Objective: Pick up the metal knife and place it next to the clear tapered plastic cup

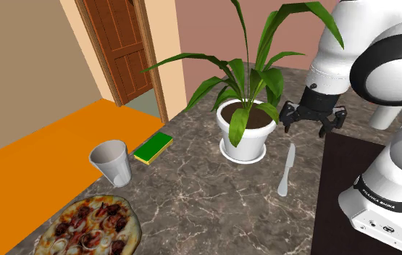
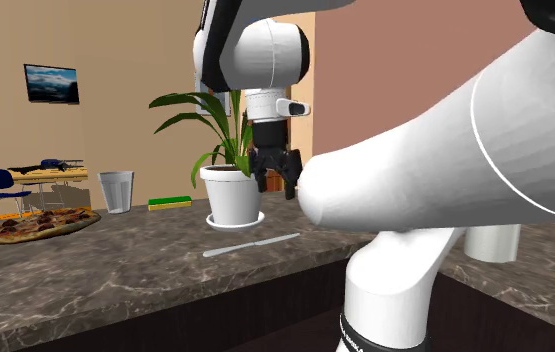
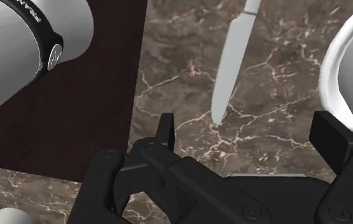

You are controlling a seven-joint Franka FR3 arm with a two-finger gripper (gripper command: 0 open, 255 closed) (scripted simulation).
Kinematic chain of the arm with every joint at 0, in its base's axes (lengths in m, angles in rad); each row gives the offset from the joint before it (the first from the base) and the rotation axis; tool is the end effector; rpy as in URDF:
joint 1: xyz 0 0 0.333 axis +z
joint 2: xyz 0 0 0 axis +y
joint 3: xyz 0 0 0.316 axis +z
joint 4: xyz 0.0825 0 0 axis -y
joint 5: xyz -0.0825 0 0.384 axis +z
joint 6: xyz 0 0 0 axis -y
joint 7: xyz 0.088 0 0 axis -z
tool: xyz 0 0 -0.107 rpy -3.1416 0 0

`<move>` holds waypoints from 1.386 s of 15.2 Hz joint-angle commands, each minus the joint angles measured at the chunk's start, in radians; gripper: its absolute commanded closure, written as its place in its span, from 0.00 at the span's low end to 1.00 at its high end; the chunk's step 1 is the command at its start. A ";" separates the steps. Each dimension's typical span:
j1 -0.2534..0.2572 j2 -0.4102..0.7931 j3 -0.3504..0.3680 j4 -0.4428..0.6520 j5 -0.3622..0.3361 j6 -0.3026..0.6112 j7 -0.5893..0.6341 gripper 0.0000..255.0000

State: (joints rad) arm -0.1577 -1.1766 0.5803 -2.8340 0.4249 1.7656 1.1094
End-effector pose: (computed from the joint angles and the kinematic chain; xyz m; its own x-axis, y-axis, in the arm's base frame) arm 0.2293 0.1238 0.4368 0.4667 -0.8755 0.1255 -0.8821 -0.4710 -0.0056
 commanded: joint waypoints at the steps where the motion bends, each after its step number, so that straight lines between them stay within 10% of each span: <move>1: -0.004 0.100 0.092 -0.056 0.187 0.086 0.143 0.00; 17: 0.060 0.210 0.148 -0.131 0.238 0.261 0.209 0.00; 18: 0.060 0.210 0.148 -0.131 0.238 0.261 0.210 1.00; 21: 0.060 0.210 0.148 -0.131 0.238 0.261 0.210 1.00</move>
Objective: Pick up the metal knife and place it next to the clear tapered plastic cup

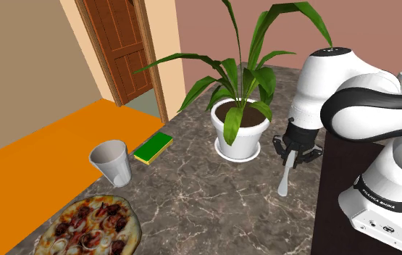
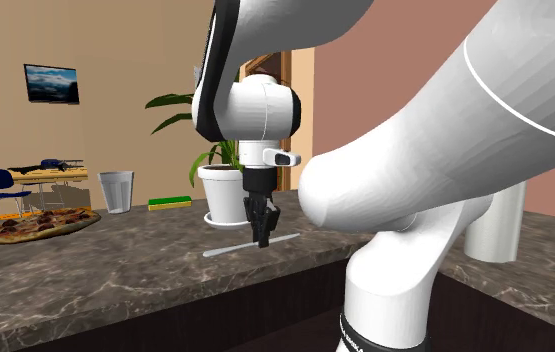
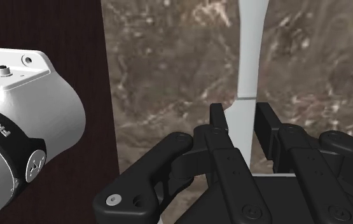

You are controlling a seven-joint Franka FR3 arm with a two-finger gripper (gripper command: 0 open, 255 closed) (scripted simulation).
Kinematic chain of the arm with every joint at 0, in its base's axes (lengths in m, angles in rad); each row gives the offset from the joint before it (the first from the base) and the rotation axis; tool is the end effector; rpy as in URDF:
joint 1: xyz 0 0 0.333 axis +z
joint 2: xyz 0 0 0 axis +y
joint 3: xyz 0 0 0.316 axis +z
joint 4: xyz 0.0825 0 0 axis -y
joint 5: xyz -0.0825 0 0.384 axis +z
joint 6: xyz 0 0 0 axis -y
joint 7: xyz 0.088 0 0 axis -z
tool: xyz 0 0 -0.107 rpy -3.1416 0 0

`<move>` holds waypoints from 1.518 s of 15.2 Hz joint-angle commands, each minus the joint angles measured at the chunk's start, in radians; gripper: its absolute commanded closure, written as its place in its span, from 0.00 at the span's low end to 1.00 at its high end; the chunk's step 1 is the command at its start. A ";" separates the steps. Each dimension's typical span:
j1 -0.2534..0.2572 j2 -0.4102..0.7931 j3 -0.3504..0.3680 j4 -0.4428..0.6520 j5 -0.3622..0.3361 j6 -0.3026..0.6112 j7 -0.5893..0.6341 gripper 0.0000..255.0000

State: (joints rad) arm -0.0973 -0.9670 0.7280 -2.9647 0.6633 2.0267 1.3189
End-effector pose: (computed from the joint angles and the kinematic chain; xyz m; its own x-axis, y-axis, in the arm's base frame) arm 0.2381 0.1430 0.3401 0.2811 -0.9597 -0.0052 -0.9596 -0.2811 0.0108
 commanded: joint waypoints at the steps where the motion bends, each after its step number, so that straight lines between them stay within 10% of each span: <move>1: 0.000 0.000 0.000 0.000 0.000 0.000 0.000 1.00; 23: -0.040 -0.108 -0.152 0.166 -0.150 -0.266 0.018 1.00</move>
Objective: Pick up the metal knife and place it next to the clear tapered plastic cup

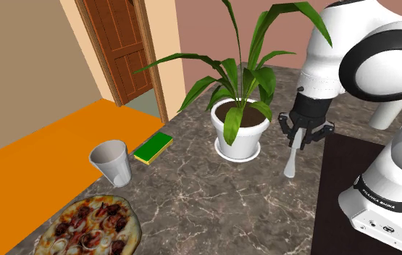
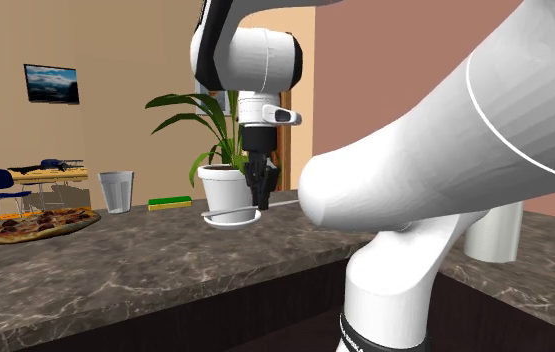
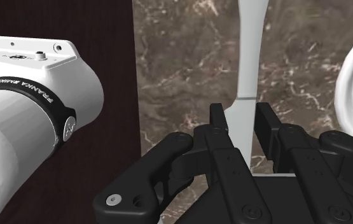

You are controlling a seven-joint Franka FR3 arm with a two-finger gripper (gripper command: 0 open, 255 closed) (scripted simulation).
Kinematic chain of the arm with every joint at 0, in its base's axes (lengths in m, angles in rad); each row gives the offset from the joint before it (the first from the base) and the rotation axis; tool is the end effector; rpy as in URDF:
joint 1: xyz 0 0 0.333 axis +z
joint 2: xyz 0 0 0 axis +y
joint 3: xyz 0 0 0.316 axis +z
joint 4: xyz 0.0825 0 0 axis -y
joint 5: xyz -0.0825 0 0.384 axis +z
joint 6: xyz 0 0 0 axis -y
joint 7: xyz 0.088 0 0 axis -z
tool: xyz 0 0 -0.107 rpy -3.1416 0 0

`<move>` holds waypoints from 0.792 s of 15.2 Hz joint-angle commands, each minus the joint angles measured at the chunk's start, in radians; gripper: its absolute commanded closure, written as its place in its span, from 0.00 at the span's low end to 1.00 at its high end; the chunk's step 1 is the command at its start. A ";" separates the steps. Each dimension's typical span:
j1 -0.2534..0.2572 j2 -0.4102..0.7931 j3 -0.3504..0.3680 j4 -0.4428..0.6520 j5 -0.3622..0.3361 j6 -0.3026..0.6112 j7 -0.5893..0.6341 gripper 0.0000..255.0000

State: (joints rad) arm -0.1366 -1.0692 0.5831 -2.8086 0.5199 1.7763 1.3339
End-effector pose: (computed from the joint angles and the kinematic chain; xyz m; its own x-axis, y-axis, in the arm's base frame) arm 0.2391 0.1425 0.4247 0.2812 -0.9596 -0.0053 -0.9596 -0.2812 0.0104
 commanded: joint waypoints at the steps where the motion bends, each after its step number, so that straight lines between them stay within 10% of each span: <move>1: -0.003 -0.007 -0.014 0.022 -0.013 -0.029 0.003 1.00; 12: -0.032 -0.005 -0.085 0.160 -0.083 -0.163 0.012 1.00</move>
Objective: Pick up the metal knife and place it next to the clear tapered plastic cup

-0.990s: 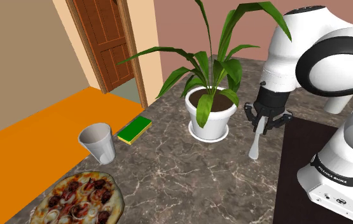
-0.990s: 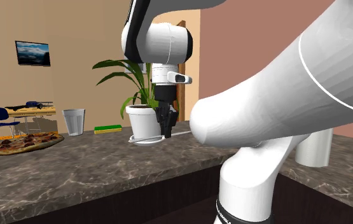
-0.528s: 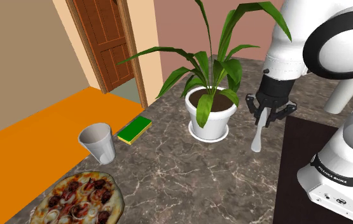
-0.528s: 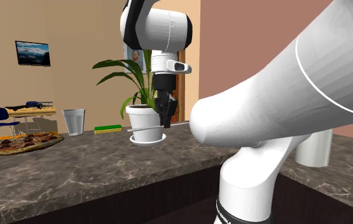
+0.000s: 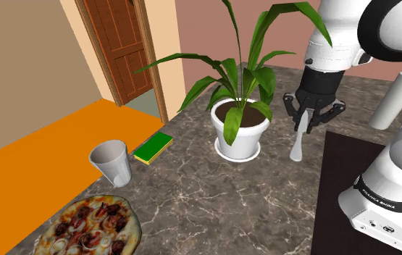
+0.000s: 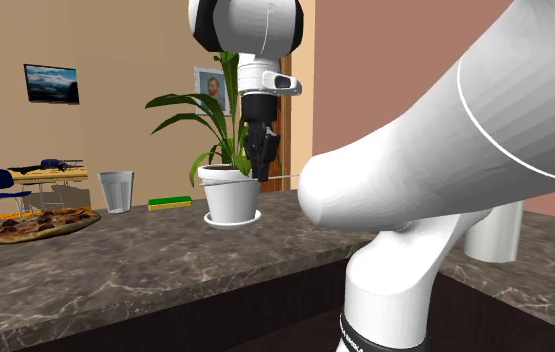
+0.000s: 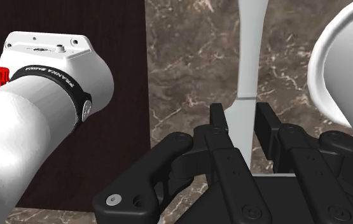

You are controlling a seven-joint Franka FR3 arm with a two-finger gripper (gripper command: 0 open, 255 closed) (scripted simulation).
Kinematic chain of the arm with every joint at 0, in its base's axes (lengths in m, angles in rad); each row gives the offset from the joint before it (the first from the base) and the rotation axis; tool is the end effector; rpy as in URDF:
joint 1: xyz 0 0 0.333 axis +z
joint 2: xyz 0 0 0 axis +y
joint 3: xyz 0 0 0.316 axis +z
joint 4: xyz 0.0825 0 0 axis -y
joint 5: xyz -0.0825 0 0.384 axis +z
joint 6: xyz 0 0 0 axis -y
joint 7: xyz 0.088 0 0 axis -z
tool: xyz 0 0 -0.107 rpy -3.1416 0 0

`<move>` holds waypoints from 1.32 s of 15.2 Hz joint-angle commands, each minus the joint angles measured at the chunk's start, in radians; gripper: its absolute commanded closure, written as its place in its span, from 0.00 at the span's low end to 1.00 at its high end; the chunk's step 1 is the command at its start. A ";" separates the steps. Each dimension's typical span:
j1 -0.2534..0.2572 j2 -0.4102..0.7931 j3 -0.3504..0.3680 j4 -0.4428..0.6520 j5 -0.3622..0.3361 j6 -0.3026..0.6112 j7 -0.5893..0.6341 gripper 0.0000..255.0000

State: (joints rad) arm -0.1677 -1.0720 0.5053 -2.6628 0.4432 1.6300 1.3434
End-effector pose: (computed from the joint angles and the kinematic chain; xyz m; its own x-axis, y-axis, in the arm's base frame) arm 0.2394 0.1428 0.4869 0.2811 -0.9597 -0.0055 -0.9596 -0.2812 0.0105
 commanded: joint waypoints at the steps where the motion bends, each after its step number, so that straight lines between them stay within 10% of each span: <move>1: -0.004 0.000 -0.013 0.028 -0.012 -0.028 0.003 1.00; 9: -0.022 0.024 -0.052 0.139 -0.051 -0.115 0.010 1.00; 20: -0.161 0.399 0.250 0.443 0.006 0.041 0.196 1.00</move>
State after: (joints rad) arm -0.3086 -0.7117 0.7277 -2.2510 0.4539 1.6566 1.5232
